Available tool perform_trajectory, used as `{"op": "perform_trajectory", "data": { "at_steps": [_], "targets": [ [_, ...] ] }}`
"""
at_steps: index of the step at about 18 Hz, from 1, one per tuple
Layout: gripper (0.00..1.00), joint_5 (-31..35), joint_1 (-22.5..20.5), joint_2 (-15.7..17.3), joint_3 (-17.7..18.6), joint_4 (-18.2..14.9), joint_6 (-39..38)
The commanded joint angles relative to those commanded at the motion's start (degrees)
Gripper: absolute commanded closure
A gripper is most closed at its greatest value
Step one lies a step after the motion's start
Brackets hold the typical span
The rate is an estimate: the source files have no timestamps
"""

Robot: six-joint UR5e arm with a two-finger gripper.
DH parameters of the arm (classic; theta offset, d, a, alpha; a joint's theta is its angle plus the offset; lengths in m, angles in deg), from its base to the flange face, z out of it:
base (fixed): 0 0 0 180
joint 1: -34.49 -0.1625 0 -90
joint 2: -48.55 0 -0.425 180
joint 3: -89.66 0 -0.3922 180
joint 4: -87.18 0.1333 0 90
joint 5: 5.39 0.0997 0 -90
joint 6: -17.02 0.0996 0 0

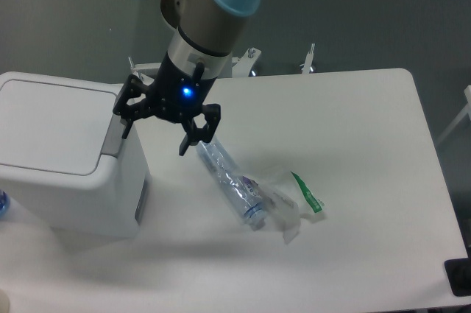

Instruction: Open the trash can

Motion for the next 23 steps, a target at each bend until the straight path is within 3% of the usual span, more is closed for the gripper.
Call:
{"op": "perform_trajectory", "data": {
  "at_steps": [18,23],
  "targets": [
    [0.0,0.79,0.88,-0.79,0.79,0.62,-0.62],
    [0.0,1.06,0.79,-1.31,-2.1,0.97,0.09]
  ]
}}
